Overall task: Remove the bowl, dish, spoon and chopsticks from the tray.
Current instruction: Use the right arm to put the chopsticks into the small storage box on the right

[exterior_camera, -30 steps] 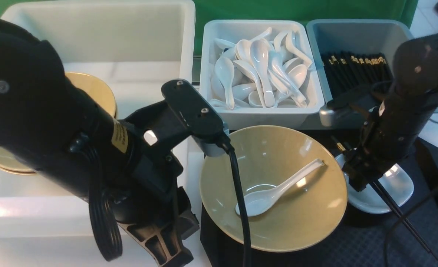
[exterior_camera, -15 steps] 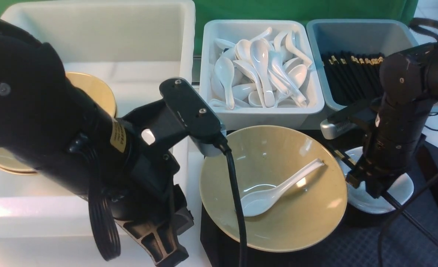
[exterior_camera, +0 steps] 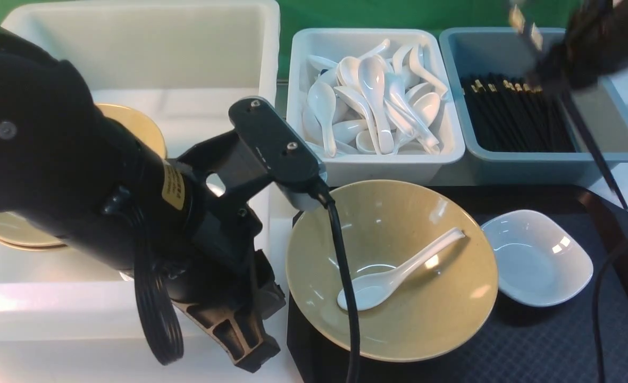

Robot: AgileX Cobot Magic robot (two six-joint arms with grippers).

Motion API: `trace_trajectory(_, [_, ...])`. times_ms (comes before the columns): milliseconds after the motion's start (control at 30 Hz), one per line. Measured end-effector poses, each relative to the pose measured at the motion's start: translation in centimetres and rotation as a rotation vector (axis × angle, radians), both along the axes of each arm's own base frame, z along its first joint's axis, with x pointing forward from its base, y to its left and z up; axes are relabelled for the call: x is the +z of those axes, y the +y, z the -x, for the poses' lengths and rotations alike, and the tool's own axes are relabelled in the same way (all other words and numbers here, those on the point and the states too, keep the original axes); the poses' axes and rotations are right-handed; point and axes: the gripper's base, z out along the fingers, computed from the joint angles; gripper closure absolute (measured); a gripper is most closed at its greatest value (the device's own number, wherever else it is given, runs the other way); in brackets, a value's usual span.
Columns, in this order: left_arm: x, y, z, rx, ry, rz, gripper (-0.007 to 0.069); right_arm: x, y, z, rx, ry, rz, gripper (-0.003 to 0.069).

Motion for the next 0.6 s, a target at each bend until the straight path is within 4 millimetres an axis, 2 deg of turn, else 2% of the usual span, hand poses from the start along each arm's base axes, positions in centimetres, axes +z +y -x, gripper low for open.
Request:
trace_trajectory(67, [0.0,0.0,0.0,0.019,0.004,0.007,0.0636,0.8,-0.9,-2.8,-0.087,-0.124,-0.076,0.0505])
trace_trajectory(133, [0.0,0.0,0.0,0.037,0.012,0.014,0.0636,0.8,-1.5,-5.3,-0.151,-0.207,-0.143,0.0505])
trace_trajectory(233, [0.0,-0.1,0.0,0.059,0.025,0.025,0.0636,-0.3,-2.1,-8.1,-0.199,-0.271,-0.197,0.0505])
trace_trajectory(267, [0.1,-0.1,0.0,0.061,0.028,0.028,0.0636,-0.4,-2.2,-8.5,-0.201,-0.283,-0.201,0.0505])
trace_trajectory(300, [0.1,-0.1,0.0,0.072,0.036,0.033,0.0636,-1.8,-2.2,-10.1,-0.204,-0.291,-0.204,0.0503])
trace_trajectory(333, [0.1,-0.2,0.0,0.081,0.042,0.037,0.0636,-2.1,-2.4,-10.7,-0.205,-0.298,-0.203,0.0494])
trace_trajectory(400, [0.1,-0.2,0.1,0.094,0.05,0.042,0.0636,-3.9,-2.4,-12.1,-0.21,-0.28,-0.198,0.0447])
trace_trajectory(467, [0.1,-0.2,0.0,0.11,0.057,0.046,0.0636,-5.5,-2.5,-12.9,-0.221,-0.237,-0.192,0.0365])
trace_trajectory(567, [0.1,-0.2,0.0,0.126,0.064,0.049,0.0636,-6.4,-2.9,-12.7,-0.269,-0.132,-0.201,0.0209])
trace_trajectory(600, [0.1,-0.2,0.0,0.126,0.064,0.049,0.0636,-6.4,-3.0,-12.6,-0.273,-0.116,-0.199,0.019])
